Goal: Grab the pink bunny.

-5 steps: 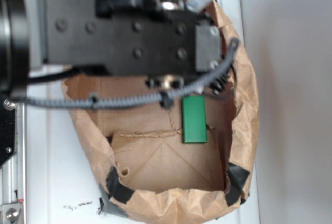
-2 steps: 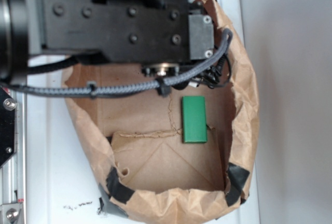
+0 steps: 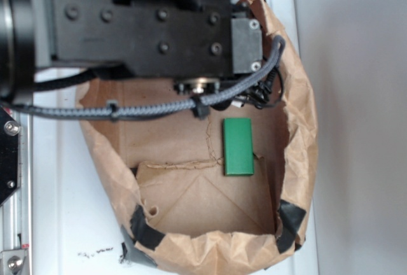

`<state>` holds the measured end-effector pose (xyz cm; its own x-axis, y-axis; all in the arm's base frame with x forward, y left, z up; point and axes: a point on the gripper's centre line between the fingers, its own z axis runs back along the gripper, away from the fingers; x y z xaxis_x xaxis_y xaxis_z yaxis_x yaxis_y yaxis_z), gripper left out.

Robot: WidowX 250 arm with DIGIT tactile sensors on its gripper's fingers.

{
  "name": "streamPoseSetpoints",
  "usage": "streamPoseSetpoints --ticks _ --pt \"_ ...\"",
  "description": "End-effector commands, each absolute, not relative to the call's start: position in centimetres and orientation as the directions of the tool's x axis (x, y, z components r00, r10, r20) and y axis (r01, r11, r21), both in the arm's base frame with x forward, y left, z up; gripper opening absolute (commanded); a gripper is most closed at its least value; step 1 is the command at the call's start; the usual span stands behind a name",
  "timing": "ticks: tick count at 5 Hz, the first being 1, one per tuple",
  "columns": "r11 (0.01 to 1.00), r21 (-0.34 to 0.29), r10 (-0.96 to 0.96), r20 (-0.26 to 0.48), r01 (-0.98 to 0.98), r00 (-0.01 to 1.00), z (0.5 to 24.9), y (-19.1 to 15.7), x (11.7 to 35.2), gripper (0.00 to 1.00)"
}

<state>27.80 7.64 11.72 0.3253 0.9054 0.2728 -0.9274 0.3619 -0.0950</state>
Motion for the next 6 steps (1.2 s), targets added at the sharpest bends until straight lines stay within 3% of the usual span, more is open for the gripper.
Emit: streamPoseSetpoints --ticks 1,2,3,5,6 --pt "0.211 -0.113 0.947 0.269 -0.971 0.175 9.1 9.2 29.5 1.0" --pt "0.151 -0.079 0.959 0.252 -0.985 0.127 7.6 9.9 30.1 1.0" --pt "0.143 -0.083 0.966 0.229 -0.986 0.121 8.1 10.9 29.7 1.0" --pt "0.035 -0.032 0.975 0.219 -0.999 0.027 8.5 12.8 29.2 1.0" --pt "-0.046 0.013 0.986 0.159 -0.999 -0.043 9.3 14.0 28.6 1.0"
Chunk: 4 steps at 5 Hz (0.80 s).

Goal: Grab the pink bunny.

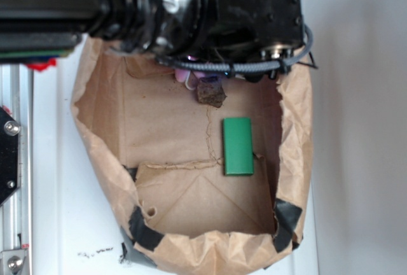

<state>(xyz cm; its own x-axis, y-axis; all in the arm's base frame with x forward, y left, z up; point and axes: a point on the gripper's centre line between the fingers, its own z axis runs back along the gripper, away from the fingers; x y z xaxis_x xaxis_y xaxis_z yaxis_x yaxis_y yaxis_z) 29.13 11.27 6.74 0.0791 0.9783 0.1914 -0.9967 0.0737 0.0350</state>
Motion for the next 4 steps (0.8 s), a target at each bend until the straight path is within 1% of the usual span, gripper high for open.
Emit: streamPoseSetpoints --ticks 1,2,3,4 --pt "-0.08 0.004 0.989 0.123 -0.997 -0.079 9.8 14.0 27.8 1.0" --pt "-0.064 -0.087 0.991 0.113 -0.994 -0.074 9.6 12.8 26.3 1.0" --pt "-0.059 -0.167 0.993 0.092 -0.984 -0.075 8.8 12.3 25.4 1.0" --pt "-0.07 -0.231 0.993 0.081 -0.97 -0.09 8.5 12.4 25.3 1.0"
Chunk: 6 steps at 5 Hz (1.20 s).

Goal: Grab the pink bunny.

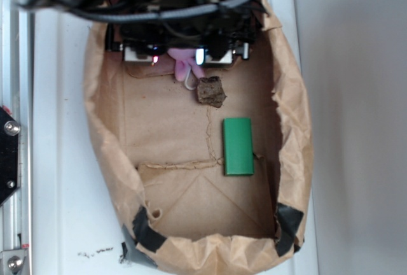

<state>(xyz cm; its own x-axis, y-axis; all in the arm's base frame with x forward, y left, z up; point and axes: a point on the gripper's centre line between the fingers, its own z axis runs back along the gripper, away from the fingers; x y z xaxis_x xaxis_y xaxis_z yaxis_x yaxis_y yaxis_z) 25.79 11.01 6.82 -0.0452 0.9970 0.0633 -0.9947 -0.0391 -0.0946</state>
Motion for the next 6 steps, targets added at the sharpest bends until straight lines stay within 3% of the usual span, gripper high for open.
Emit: streamPoseSetpoints --ticks 1,4,6 --pt "-0.104 -0.218 0.99 0.075 -0.97 -0.123 8.4 12.5 26.3 1.0" --pt "-0.191 -0.183 0.969 0.124 -0.964 -0.215 7.9 14.7 28.0 1.0" --pt "-0.16 -0.13 0.97 0.165 -0.978 -0.181 6.3 14.8 27.3 1.0"
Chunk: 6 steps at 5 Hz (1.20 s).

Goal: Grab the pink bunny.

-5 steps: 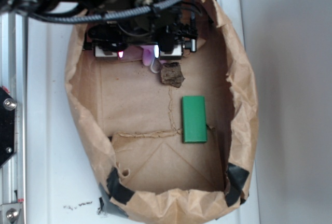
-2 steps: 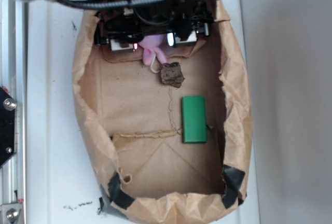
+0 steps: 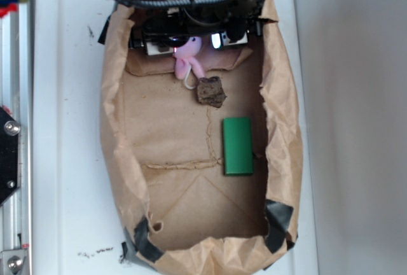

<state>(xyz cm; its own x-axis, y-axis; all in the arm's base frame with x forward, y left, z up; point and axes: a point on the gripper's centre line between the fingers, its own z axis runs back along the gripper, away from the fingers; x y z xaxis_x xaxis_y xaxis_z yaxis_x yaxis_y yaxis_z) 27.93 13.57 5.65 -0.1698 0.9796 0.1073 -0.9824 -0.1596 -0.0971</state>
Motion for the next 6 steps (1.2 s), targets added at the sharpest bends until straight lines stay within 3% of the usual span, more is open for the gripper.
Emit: streamPoseSetpoints --ticks 1,2,4,5,6 --pt "-0.125 -0.134 0.974 0.173 -0.983 -0.148 5.8 14.3 26.1 1.0" --pt "-0.131 -0.161 0.972 0.176 -0.978 -0.159 5.0 13.8 26.1 1.0" --pt "-0.133 -0.159 0.965 0.203 -0.978 -0.164 4.2 13.3 26.8 1.0" --pt "-0.123 -0.161 0.971 0.186 -0.979 -0.152 4.4 13.2 26.7 0.0" --pt "-0.112 -0.167 0.971 0.19 -0.98 -0.144 4.5 13.2 26.5 0.0"
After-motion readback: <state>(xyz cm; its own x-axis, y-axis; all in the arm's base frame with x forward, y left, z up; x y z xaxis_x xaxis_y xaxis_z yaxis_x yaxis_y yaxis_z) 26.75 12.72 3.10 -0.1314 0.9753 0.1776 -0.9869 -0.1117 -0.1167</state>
